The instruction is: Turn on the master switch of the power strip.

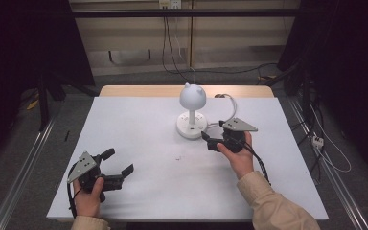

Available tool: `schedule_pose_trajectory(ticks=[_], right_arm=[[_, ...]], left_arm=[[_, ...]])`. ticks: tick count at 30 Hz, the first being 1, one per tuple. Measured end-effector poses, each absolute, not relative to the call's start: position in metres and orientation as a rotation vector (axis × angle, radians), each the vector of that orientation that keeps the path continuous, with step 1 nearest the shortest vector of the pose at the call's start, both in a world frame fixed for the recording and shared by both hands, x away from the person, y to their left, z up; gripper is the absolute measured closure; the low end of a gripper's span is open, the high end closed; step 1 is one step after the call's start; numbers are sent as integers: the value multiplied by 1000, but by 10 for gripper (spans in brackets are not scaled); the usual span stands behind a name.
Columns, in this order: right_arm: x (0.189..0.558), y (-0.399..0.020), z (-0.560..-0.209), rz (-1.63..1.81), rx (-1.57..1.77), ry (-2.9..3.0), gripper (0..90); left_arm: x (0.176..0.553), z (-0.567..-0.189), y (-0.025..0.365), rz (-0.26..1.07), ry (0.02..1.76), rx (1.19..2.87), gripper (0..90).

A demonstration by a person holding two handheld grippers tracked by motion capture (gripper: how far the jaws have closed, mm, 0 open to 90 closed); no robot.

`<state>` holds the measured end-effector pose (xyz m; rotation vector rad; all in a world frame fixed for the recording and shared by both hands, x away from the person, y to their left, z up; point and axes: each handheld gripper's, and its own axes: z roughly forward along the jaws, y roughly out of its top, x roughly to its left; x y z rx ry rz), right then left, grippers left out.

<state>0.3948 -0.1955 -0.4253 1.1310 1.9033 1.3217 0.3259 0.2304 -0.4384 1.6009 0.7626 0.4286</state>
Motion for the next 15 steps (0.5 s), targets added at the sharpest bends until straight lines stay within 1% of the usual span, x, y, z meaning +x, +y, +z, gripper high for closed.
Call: schedule_pose_trajectory(ticks=[1,5,14,15], right_arm=[[395,-195,-425,1322,1131,1903,195],[398,-195,-427,1324,1136,1906,244],[403,-195,-430,1341,1148,1924,418],[403,-195,-430,1341,1148,1924,418]], left_arm=[[326,-438,230,428,761,1603,31],[325,-437,230,432,762,1595,31],[326,-438,230,430,759,1601,32],[326,-438,230,431,761,1599,32]])
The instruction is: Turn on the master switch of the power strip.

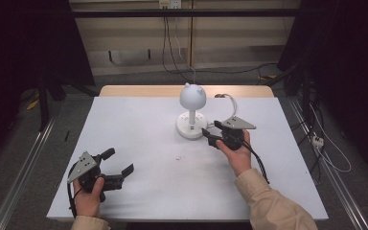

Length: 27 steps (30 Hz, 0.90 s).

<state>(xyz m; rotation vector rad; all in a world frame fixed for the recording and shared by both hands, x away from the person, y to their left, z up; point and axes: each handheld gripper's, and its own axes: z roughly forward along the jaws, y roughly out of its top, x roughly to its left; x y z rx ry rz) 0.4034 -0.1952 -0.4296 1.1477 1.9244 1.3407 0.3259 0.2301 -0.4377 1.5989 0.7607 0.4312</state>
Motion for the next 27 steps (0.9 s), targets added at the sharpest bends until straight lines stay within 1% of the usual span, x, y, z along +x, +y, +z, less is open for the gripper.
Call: schedule_pose_trajectory(ticks=[7,13,27], right_arm=[[406,-197,-433,1353,1156,1955,525],[409,-195,-431,1351,1158,1978,574],[421,-192,-435,1343,1176,2021,758]], left_arm=[[326,-438,231,426,763,1594,32],[326,-437,231,427,762,1590,31],[325,-437,233,426,768,1582,32]])
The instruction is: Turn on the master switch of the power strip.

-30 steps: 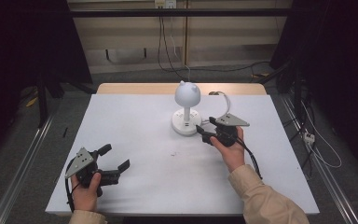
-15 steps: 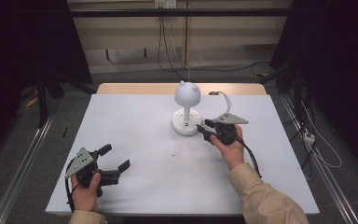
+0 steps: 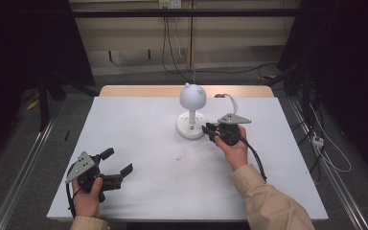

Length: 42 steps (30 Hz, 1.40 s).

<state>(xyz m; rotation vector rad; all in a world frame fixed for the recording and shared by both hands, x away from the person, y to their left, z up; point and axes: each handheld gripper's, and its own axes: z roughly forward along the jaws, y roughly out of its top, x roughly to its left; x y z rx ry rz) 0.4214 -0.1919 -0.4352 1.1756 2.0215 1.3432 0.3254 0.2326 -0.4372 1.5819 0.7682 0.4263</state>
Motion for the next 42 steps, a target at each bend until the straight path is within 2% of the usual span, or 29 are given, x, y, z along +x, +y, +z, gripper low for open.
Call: schedule_pose_trajectory(ticks=[15,33,42], right_arm=[[431,-189,-436,1320,1158,2052,845],[438,-189,-440,1318,1185,2067,900],[444,-186,-441,1290,1186,2083,900]], left_arm=[[326,-438,231,424,764,1588,31],[326,-437,231,425,764,1584,31],[326,-437,231,425,767,1581,31]])
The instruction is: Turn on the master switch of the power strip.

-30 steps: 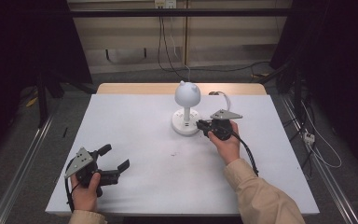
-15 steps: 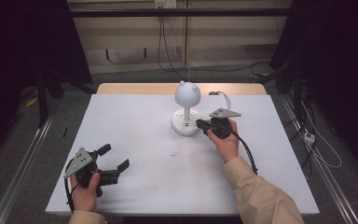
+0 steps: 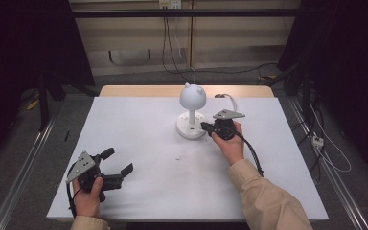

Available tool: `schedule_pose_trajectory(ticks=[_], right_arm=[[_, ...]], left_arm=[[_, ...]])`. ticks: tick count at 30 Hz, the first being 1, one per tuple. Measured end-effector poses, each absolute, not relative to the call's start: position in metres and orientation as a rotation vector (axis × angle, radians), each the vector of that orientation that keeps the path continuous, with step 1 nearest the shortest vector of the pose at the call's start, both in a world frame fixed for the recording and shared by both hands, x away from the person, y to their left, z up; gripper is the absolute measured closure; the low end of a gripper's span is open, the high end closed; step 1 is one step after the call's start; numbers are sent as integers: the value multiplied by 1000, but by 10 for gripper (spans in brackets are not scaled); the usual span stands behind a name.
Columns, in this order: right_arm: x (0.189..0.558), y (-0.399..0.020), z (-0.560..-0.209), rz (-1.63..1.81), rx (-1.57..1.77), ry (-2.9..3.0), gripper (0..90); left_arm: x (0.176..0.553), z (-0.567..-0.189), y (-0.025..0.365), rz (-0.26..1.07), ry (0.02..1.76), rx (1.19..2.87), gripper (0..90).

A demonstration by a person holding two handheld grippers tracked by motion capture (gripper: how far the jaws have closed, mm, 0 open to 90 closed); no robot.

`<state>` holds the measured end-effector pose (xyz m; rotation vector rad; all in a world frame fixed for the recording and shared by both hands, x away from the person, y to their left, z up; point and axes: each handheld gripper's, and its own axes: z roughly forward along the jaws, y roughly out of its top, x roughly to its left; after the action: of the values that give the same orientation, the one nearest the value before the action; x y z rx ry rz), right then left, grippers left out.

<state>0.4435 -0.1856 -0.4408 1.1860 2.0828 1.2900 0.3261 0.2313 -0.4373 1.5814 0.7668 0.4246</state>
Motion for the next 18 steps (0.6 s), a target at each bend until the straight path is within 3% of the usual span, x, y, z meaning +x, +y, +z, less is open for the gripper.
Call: schedule_pose_trajectory(ticks=[18], right_arm=[[455,-182,-448,1251,1191,2072,900]], left_arm=[[326,-437,231,421,765,1581,31]])
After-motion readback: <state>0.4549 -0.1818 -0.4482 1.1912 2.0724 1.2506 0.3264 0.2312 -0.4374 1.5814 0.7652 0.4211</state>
